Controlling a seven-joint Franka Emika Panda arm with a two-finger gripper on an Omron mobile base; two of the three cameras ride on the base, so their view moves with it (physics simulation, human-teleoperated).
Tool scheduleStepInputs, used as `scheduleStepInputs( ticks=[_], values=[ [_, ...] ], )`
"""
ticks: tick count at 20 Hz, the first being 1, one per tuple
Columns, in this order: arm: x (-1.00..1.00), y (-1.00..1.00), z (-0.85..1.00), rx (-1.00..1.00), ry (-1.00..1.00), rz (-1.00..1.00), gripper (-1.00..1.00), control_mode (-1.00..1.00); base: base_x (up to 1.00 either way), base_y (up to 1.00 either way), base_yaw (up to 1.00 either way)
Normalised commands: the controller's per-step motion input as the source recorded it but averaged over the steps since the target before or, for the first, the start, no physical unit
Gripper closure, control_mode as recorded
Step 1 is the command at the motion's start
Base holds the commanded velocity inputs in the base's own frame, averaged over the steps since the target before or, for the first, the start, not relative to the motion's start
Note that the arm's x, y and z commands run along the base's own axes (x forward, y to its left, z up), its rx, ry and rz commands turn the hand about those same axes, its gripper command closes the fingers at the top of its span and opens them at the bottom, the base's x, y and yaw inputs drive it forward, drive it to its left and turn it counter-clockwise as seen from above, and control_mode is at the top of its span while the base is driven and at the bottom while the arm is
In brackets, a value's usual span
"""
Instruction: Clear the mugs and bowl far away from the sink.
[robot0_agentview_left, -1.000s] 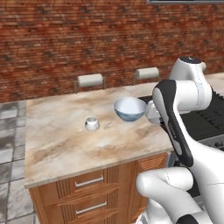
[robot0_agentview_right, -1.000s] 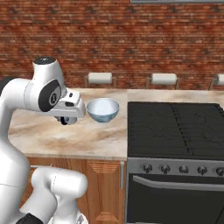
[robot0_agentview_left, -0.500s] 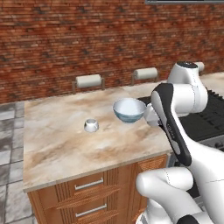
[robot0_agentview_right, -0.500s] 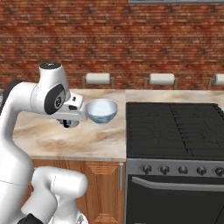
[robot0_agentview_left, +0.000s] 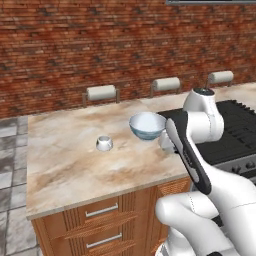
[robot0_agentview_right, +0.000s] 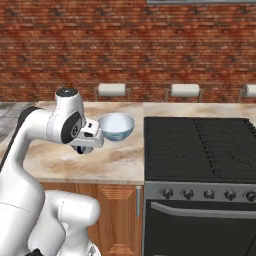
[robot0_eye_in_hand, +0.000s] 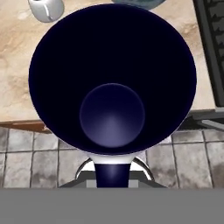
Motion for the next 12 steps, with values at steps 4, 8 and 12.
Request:
scheduleStepInputs(
  ticks=[4,8,12],
  values=[
    [0.46,0.03,-0.31,-0.02,0.0,0.0,1.0,-1.0,0.0,0.0,0.0],
    [0.57,0.0,-0.16,-0.05,0.0,0.0,1.0,-1.0,0.0,0.0,0.0],
    [0.49,0.0,-0.2,-0.01,0.0,0.0,1.0,-1.0,0.0,0.0,0.0]
  ],
)
